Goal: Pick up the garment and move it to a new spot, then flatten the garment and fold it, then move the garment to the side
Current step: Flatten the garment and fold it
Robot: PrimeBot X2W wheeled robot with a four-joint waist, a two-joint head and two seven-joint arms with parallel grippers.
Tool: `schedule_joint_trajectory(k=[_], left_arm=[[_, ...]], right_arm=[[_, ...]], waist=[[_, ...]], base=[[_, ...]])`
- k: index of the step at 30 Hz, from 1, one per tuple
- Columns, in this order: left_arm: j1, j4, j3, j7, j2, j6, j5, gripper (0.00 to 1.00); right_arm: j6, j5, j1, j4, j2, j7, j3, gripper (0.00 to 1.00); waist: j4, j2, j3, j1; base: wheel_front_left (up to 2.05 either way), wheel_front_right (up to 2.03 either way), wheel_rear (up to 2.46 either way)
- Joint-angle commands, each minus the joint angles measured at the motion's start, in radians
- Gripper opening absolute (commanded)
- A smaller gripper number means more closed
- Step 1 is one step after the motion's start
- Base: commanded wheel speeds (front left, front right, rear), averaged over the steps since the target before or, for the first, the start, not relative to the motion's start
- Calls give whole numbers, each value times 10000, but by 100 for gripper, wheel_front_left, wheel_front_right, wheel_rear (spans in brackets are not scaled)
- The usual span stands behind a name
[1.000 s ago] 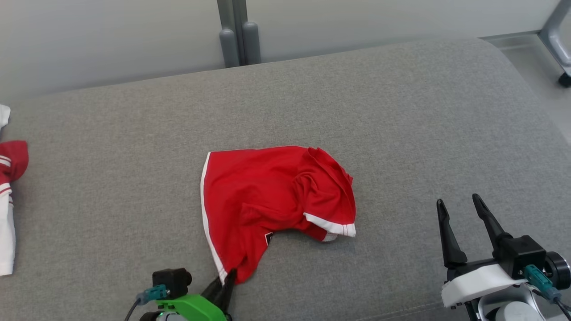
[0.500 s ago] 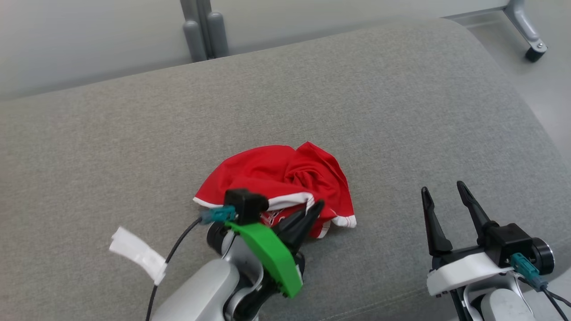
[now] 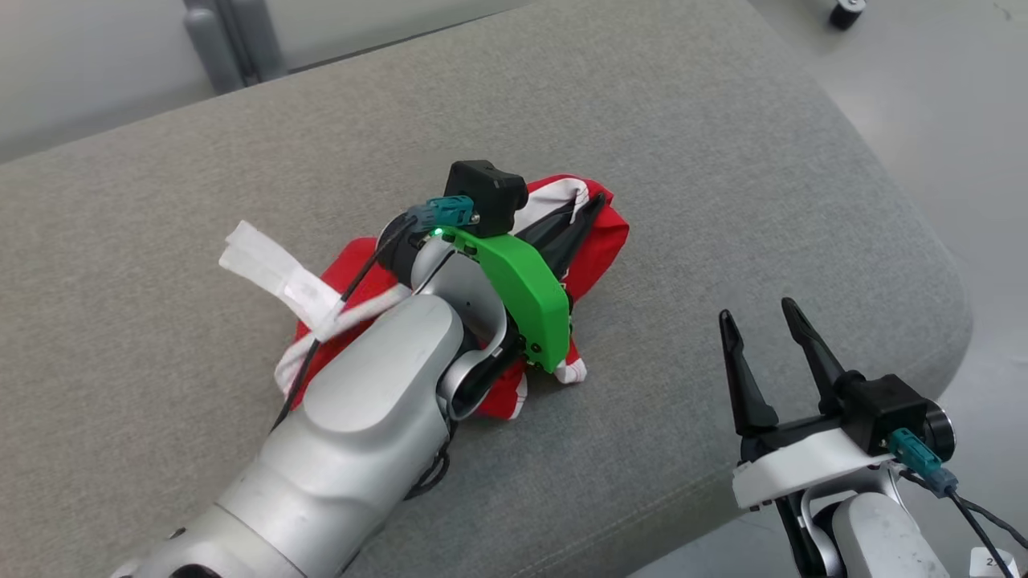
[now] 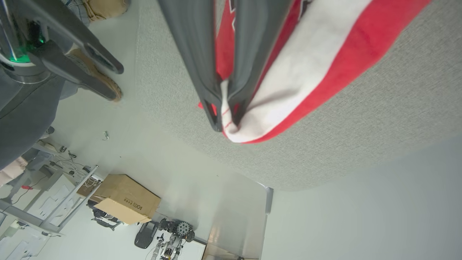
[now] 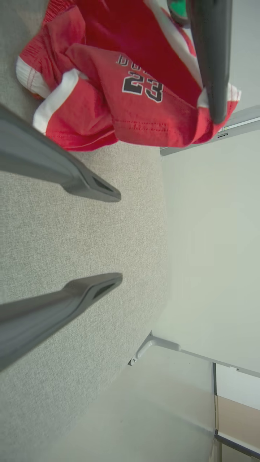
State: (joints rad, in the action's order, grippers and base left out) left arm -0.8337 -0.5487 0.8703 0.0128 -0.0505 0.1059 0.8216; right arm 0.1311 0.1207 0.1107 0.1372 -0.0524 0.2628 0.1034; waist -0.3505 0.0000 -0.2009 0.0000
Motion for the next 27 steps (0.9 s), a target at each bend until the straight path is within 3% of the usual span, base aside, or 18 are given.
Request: schedule_joint_trajectory(k=[1,8,15,16,18,19,27], left_arm=[[-223,-135,30,-70,-46,-17,-40,0],[-718,-1175,1534,142,-33,-299,405,0],[-489,-2072,2311,-39,-24,-540,1013,0],[-478,-2100,2396,-59,-25,-558,1059,11],[-444,-2029,2615,-78,-19,-565,1258,63],[-431,-1916,2735,-52,-11,-547,1372,100],[-92,342,3414,-41,-22,-764,2791,100]], right_arm=[[-7,97,177,0,16,31,52,100],[-7,715,489,30,22,31,371,100],[-7,1013,615,58,18,31,474,100],[-7,1006,579,68,18,31,438,100],[-7,934,498,96,20,31,376,100],[-7,890,480,122,17,31,339,100],[-7,547,346,145,13,31,55,100]], waist=[[-581,0,-538,0],[-1113,0,-1113,0],[-1266,0,-1321,0],[-1231,0,-1304,0],[-1137,0,-1235,0],[-1084,0,-1191,0],[-420,0,-612,0]], base=[[0,0,0],[0,0,0],[0,0,0],[0,0,0],[0,0,0],[0,0,0],[0,0,0]])
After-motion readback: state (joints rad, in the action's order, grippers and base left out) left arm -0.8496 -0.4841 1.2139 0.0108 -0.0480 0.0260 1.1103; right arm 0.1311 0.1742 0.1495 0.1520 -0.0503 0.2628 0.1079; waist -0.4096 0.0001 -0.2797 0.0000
